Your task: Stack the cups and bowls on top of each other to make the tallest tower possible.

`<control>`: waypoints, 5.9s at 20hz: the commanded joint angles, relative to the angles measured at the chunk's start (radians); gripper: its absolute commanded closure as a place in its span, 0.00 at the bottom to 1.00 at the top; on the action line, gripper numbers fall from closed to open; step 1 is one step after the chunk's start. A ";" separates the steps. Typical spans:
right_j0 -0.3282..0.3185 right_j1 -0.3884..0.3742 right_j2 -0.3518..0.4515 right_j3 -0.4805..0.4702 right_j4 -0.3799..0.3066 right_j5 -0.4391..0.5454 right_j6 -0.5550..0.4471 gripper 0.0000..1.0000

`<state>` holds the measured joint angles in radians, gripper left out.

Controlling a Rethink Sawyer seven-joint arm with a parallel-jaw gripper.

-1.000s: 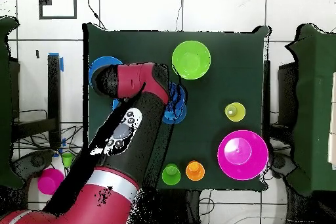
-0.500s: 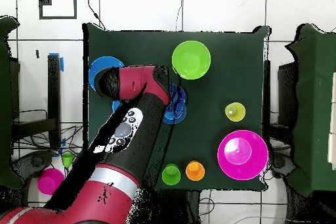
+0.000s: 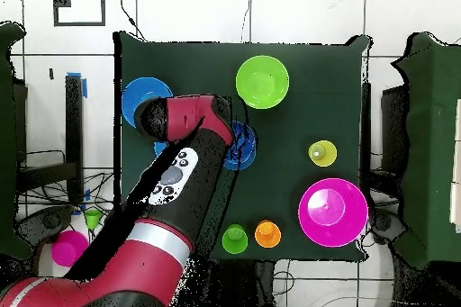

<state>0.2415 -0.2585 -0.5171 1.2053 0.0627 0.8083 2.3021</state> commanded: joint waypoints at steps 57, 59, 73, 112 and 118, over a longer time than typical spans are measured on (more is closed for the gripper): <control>0.008 0.082 0.130 0.065 -0.024 -0.082 0.066 1.00; 0.005 0.088 0.133 0.066 -0.027 -0.098 0.064 1.00; 0.000 0.109 0.106 0.043 -0.050 -0.127 0.049 1.00; 0.037 0.054 0.016 0.051 -0.052 0.082 0.024 0.00; 0.024 0.051 0.031 0.046 -0.049 0.073 0.015 0.00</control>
<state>0.2768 -0.2138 -0.5710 1.2354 0.0634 0.8275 2.3021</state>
